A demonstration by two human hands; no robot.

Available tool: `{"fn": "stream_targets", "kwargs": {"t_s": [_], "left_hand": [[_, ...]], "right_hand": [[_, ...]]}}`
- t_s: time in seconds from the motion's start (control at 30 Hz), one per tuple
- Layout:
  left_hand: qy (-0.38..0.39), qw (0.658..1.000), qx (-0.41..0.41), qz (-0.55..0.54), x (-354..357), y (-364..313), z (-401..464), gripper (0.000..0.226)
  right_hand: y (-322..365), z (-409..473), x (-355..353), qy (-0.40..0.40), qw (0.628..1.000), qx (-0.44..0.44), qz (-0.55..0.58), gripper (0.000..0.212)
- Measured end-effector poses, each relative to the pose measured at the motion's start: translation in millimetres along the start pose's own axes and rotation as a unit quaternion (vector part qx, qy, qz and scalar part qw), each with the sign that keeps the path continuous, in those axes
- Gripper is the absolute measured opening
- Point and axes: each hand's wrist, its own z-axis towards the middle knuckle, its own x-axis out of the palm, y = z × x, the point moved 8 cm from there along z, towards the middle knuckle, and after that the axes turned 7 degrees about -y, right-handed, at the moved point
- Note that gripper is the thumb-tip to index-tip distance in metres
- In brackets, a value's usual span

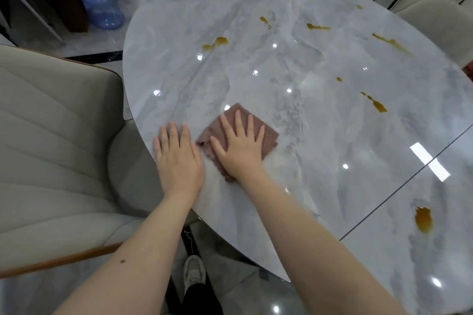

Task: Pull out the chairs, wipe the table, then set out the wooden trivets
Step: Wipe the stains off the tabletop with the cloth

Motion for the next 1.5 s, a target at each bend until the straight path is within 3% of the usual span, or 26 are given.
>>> {"fn": "stream_targets", "kwargs": {"t_s": [0.1,0.17,0.3,0.43,0.5,0.63,0.73,0.83,1.0,1.2,1.5], "left_hand": [[0.004,1.0,0.005,0.009,-1.2,-0.6,-1.5,0.047],[0.007,1.0,0.005,0.007,-2.1,-0.8,-1.9,0.047],[0.013,1.0,0.001,0.008,-1.3,-1.0,-1.9,0.049],[0.013,1.0,-0.005,0.007,0.1,-0.6,-1.8,0.049],[0.01,1.0,-0.003,0.002,-0.3,0.2,-1.6,0.049],[0.008,1.0,0.001,-0.01,-2.4,0.6,-0.2,0.048],[0.013,1.0,0.002,-0.008,-1.4,0.7,-0.5,0.053],[0.015,1.0,0.002,-0.005,-2.3,2.5,0.6,0.061],[-0.001,1.0,-0.015,-0.019,-7.9,14.4,17.1,0.041],[-0.036,0.999,-0.009,-0.014,-5.7,43.7,83.3,0.039],[-0.006,1.0,-0.007,0.006,13.3,65.2,132.1,0.053]], "right_hand": [[-5.2,-41.1,-4.0,0.023,0.997,-0.068,0.004,0.066],[-31.9,-51.7,-9.6,0.03,0.997,-0.068,0.0,0.066],[-87.4,-30.4,-16.3,0.026,0.999,0.02,-0.02,0.061],[-79.0,-10.3,-9.3,0.0,0.992,0.123,-0.026,0.056],[-57.4,-14.0,-6.0,0.001,0.995,0.097,-0.024,0.054],[-15.8,-56.7,-9.6,0.019,0.997,-0.071,0.001,0.061],[-12.1,-68.4,-8.7,0.044,0.991,-0.128,0.012,0.064],[-3.8,-33.8,-7.4,0.038,0.994,-0.1,0.015,0.064],[31.3,32.4,8.6,0.025,0.999,-0.048,0.004,0.053],[71.6,82.1,20.2,0.007,0.996,-0.083,0.001,0.055],[121.2,154.6,32.4,0.008,0.991,-0.125,0.044,0.049]]}}
